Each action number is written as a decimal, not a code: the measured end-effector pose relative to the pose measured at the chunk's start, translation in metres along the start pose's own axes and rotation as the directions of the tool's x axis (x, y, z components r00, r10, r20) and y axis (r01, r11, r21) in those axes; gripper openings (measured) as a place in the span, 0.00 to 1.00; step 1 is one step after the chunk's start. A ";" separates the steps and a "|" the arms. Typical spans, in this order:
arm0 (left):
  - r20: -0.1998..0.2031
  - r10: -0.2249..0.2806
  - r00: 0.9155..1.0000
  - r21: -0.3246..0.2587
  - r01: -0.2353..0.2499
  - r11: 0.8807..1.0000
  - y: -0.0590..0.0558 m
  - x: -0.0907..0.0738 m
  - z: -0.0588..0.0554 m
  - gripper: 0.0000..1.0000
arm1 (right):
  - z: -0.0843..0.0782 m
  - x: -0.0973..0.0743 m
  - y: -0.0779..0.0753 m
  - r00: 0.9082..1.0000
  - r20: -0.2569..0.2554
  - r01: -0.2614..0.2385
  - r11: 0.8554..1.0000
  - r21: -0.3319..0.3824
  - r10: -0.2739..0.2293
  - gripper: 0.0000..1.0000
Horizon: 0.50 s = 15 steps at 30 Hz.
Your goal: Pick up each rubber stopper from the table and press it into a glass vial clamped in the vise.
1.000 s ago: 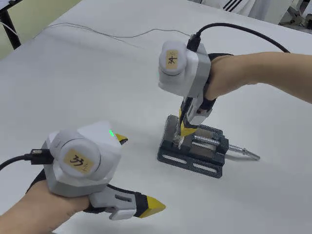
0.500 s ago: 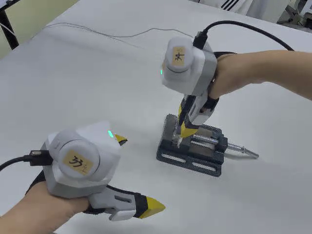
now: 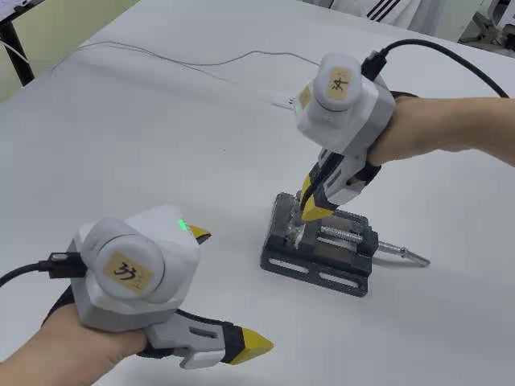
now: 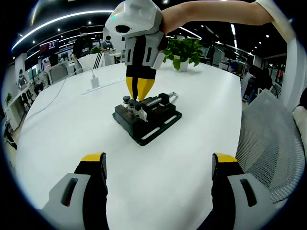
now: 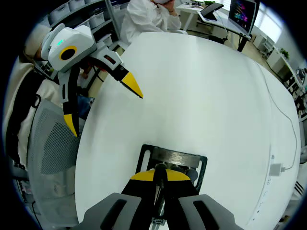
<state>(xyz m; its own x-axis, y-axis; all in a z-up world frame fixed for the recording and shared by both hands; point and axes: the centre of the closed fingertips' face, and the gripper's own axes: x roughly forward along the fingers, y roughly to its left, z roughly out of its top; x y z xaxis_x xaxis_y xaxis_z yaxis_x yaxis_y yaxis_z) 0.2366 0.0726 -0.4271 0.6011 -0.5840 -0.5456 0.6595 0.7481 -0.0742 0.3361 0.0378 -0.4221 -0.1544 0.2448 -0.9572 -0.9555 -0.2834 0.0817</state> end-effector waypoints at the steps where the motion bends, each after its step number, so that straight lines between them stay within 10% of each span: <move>1: -0.002 0.001 1.000 0.000 -0.001 1.000 0.000 0.000 0.000 0.90 | 0.000 0.001 0.001 1.000 -0.002 -0.004 1.000 -0.002 0.004 0.01; 15: -0.008 -0.004 1.000 -0.004 0.004 1.000 0.001 0.001 -0.002 0.89 | -0.003 0.004 0.000 1.000 -0.024 0.000 1.000 -0.010 0.000 0.00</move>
<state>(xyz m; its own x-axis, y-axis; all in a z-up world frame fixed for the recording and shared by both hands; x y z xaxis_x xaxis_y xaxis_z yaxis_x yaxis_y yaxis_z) 0.2370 0.0734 -0.4297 0.5950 -0.5842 -0.5520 0.6598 0.7472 -0.0796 0.3359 0.0363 -0.4264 -0.1480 0.2222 -0.9637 -0.9530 -0.2926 0.0789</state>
